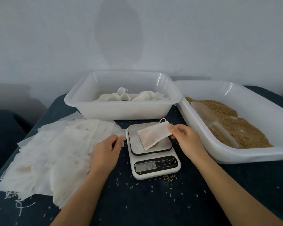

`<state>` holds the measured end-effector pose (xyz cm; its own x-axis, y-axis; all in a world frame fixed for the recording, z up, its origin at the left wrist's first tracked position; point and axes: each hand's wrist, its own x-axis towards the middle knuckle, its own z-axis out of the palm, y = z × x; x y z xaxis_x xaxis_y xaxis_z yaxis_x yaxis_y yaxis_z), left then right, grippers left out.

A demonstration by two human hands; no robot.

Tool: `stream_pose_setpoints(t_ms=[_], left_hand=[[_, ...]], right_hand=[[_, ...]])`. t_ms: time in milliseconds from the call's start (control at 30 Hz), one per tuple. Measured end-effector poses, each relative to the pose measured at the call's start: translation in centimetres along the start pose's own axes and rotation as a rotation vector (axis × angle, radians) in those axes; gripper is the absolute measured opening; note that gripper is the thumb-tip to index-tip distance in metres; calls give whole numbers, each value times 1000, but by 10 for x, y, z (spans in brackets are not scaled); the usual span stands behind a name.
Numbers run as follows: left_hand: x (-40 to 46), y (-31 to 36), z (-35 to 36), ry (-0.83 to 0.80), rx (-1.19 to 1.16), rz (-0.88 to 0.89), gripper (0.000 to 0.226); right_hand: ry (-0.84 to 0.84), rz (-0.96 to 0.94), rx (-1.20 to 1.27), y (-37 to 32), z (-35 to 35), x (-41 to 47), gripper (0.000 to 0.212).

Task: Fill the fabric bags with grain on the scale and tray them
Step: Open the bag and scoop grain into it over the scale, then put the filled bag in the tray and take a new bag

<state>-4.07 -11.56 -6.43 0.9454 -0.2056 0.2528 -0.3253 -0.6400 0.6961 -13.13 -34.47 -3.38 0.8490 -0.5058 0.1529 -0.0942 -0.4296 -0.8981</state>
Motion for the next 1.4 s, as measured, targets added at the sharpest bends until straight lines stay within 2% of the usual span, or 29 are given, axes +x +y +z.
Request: stream_pose_setpoints(t_ms=[67,300,400,433,533,600,700,800,867,1000,1100,1167,1267,1333,1400], left_hand=[[-1,1,-1,7,-3,10,43],[-4,7,-8,-5,-35,33,40],[-2,16,-14,-34,24,109,32],[0,19,-17,-34,46,135,29],[8,20,-36,32,159,235,16],[13,12,-50,13,305,261,27],[18,-5,-69,-189,533,197,51],[18,-20,-79,-344,539,179,43],[18,-23,-84,-347,493,214,28],[24,-25,-91,-351,533,265,19],[27,-23,-90,-393,511,306,18],[29,-22,-91,-373,467,264,25],[27,-19,-92,-325,475,194,43],[22,-17,-91,-264,617,130,50],[17,-14,-93,-227,713,-12,49]], right_hand=[[-4,18,-94,-13,-1,9,42],[-151,206,-182,-55,7,42,24],[-302,262,-131,-81,12,56,45],[-385,251,-171,-93,13,61,48],[-606,69,-473,-131,20,78,27],[-649,-121,-700,-154,25,90,24],[-604,-272,-779,-178,29,115,32],[-531,-311,-728,-189,30,144,43],[-415,-342,-675,-190,32,165,46],[-194,-360,-566,-176,50,203,42],[-127,-322,-594,-156,68,226,25],[-72,-281,-620,-139,82,237,22],[-102,-216,-692,-110,99,248,22],[-213,-182,-799,-95,107,251,19],[-272,-173,-846,-88,110,250,19]])
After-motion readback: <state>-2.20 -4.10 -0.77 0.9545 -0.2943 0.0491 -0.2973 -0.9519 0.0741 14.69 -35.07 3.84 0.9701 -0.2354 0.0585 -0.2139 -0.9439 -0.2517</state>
